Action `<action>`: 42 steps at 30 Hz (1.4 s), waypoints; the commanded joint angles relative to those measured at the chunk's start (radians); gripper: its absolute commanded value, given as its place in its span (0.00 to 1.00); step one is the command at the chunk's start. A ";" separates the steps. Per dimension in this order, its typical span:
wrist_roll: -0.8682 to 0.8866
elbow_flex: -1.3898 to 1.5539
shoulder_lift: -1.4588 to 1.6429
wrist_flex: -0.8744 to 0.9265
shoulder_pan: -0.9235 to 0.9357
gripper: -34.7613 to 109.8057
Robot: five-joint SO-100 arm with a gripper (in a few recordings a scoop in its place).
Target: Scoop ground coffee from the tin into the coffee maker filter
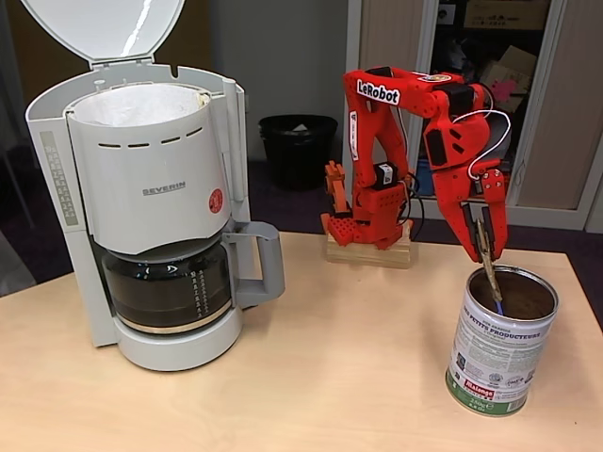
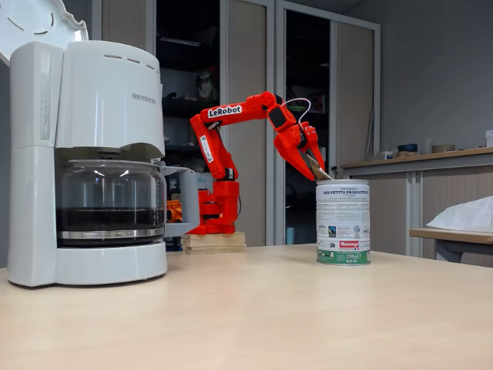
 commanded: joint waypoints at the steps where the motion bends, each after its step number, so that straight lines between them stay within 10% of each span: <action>1: -0.008 -0.014 0.008 0.038 -0.034 0.24; 30: 0.038 -0.360 -0.207 0.233 -0.143 0.24; 42: 0.448 -0.314 -0.133 0.115 -0.172 0.24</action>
